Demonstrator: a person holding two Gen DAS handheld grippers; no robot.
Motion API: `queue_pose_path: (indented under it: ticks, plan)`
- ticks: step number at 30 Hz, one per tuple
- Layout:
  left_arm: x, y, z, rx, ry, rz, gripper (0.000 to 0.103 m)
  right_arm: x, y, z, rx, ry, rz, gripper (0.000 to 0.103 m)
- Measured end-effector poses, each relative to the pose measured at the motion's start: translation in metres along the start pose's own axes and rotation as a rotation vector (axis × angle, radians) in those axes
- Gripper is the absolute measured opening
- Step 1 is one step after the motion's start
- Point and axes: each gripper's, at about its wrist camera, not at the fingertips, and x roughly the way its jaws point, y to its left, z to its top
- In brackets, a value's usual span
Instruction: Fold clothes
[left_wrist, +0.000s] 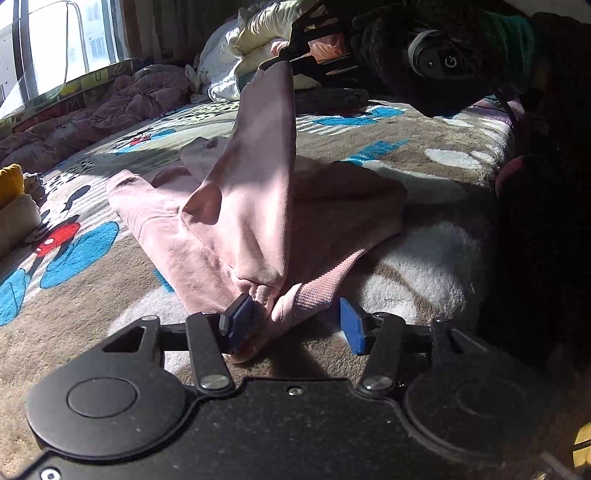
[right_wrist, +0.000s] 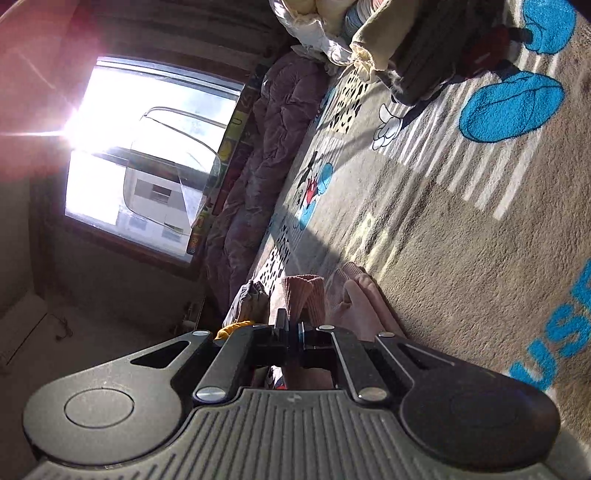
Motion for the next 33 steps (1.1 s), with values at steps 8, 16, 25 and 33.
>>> queue_pose_path:
  ticks: [8, 16, 25, 33]
  plan:
    - [-0.006, 0.027, -0.010, -0.161, -0.060, -0.110, 0.050, 0.052, 0.046, -0.020, -0.067, 0.038, -0.062, 0.007]
    - [-0.011, 0.049, -0.016, -0.333, -0.103, -0.212, 0.053, 0.110, 0.072, -0.046, -0.156, 0.091, -0.133, 0.007]
    - [-0.011, 0.062, -0.022, -0.416, -0.104, -0.273, 0.056, 0.165, 0.079, -0.073, -0.263, 0.149, -0.218, 0.007]
    - [-0.012, 0.083, -0.030, -0.575, -0.109, -0.349, 0.059, 0.199, 0.078, -0.081, -0.357, 0.212, -0.290, 0.007]
